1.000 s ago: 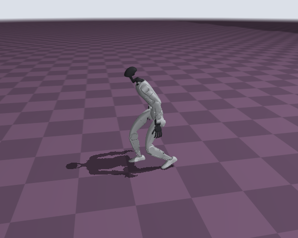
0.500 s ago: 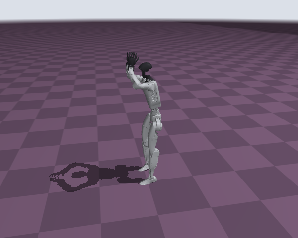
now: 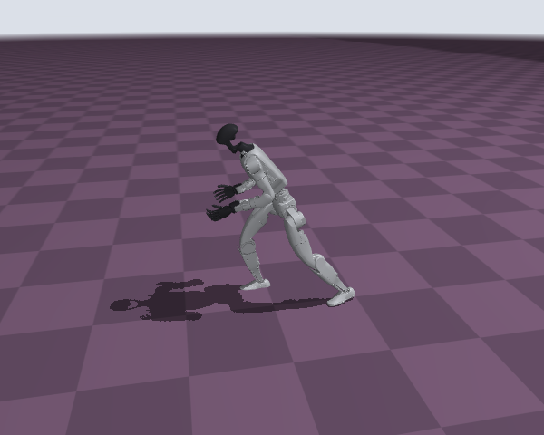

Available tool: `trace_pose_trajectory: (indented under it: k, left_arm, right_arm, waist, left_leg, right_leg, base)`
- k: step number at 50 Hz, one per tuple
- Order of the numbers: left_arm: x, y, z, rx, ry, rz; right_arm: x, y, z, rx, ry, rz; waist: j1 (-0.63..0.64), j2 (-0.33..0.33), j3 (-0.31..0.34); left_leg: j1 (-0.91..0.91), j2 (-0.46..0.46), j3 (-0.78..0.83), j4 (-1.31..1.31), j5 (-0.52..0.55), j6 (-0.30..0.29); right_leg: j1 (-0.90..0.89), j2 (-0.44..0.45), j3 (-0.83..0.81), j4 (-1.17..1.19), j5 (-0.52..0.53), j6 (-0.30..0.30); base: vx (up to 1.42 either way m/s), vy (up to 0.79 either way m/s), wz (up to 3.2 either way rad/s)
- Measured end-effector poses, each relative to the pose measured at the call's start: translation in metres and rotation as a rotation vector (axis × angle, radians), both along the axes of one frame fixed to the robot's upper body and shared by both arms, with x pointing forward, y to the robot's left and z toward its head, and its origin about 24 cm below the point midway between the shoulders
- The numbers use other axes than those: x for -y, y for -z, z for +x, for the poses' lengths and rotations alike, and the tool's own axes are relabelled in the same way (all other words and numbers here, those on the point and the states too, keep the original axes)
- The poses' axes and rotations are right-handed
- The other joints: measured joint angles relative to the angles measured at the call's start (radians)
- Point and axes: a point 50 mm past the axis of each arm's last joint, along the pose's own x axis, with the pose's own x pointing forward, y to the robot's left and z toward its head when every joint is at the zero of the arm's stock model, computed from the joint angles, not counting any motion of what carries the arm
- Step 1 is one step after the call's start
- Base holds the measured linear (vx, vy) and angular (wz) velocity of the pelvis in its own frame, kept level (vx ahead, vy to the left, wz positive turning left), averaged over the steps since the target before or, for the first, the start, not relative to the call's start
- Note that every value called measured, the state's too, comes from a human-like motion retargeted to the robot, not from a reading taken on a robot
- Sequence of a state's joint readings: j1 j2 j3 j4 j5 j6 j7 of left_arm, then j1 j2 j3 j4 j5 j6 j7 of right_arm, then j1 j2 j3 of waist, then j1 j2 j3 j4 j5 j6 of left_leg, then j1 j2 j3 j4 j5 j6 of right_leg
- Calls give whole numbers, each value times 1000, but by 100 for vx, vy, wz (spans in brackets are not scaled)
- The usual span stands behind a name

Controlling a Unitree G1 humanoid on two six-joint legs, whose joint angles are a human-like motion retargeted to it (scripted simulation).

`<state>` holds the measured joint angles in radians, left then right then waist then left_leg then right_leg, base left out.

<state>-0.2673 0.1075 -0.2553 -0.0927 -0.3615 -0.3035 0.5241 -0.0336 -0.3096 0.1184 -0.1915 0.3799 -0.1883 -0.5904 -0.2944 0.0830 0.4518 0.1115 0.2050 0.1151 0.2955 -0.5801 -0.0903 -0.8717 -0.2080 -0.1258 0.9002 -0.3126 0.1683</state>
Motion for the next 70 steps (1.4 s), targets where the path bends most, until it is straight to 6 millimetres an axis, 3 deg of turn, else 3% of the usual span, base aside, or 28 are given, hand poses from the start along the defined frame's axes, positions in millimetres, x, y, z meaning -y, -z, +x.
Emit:
trace_pose_trajectory:
  k: [3,6,10,15,19,25,32,40,45,50,56,63,70]
  left_arm:
    - [33,-7,-7,61,134,130]
    - [44,1,-18,37,191,114]
    - [36,15,-25,-18,217,97]
    - [9,46,-24,-142,166,290]
    - [-13,70,-26,-250,103,364]
    - [-34,91,-41,-344,58,392]
    - [-31,106,-45,-417,54,369]
    - [-17,127,-31,-514,64,455]
    - [-14,121,-18,-492,70,446]
    - [-19,101,-3,-411,73,420]
    - [-24,79,9,-338,56,399]
    - [-21,55,14,-246,38,312]
    - [-11,57,21,-271,88,298]
  right_arm:
    - [-35,6,4,-16,-116,-9]
    - [-57,-7,8,35,-204,-84]
    - [-70,-38,14,173,-188,-138]
    - [-79,-48,18,211,-224,-128]
    - [-73,-41,24,162,-218,-166]
    - [-49,-25,21,91,-131,-187]
    - [-34,0,13,-15,-103,-113]
    - [-24,29,6,-148,-73,-136]
    - [-20,35,4,-178,-74,-188]
    - [-12,29,6,-139,55,-237]
    - [-17,23,13,-135,-69,-241]
    - [-8,13,13,-109,-50,-276]
    - [-4,15,15,-135,-46,-280]
  waist:
    - [88,33,-2]
    - [127,55,-29]
    - [137,37,-64]
    - [167,-18,-93]
    - [189,-41,-98]
    - [182,-62,-127]
    - [177,-86,-176]
    - [154,-85,-254]
    - [148,-80,-308]
    - [158,-76,-349]
    - [167,-74,-389]
    - [191,-85,-437]
    - [244,-124,-422]
  left_leg:
    - [-71,-32,-37,-38,97,11]
    - [-133,-46,-70,-38,200,-11]
    - [-164,-74,-102,-55,262,-14]
    - [-151,-105,-111,-44,240,13]
    - [-106,-111,-101,-79,238,22]
    - [-38,-113,-100,-142,264,7]
    - [-7,-127,-98,-128,262,13]
    - [33,-134,-108,-140,273,15]
    - [49,-139,-109,-139,273,14]
    - [72,-149,-101,-139,273,17]
    - [90,-164,-100,-128,264,34]
    - [103,-179,-105,-116,237,56]
    - [116,-176,-98,-90,197,52]
  right_leg:
    - [53,16,31,-234,108,-8]
    - [129,95,156,-406,165,25]
    - [208,142,190,-461,223,61]
    - [276,89,107,-527,238,13]
    - [308,91,129,-554,264,49]
    - [382,88,117,-628,299,47]
    - [420,78,121,-636,313,53]
    - [478,68,113,-672,323,69]
    - [507,63,114,-696,329,74]
    - [532,60,126,-713,332,76]
    - [569,50,135,-743,346,80]
    - [605,35,132,-783,376,93]
    - [644,49,135,-834,426,93]
  base:
    - [-57,23,50]
    - [-35,16,66]
    - [-21,12,69]
    - [-12,8,21]
    - [-7,7,-13]
    - [-3,6,-1]
    - [-2,5,-3]
    - [0,0,0]
    - [0,0,0]
    - [0,0,0]
    - [0,0,0]
    - [-8,5,4]
    - [-18,2,-11]
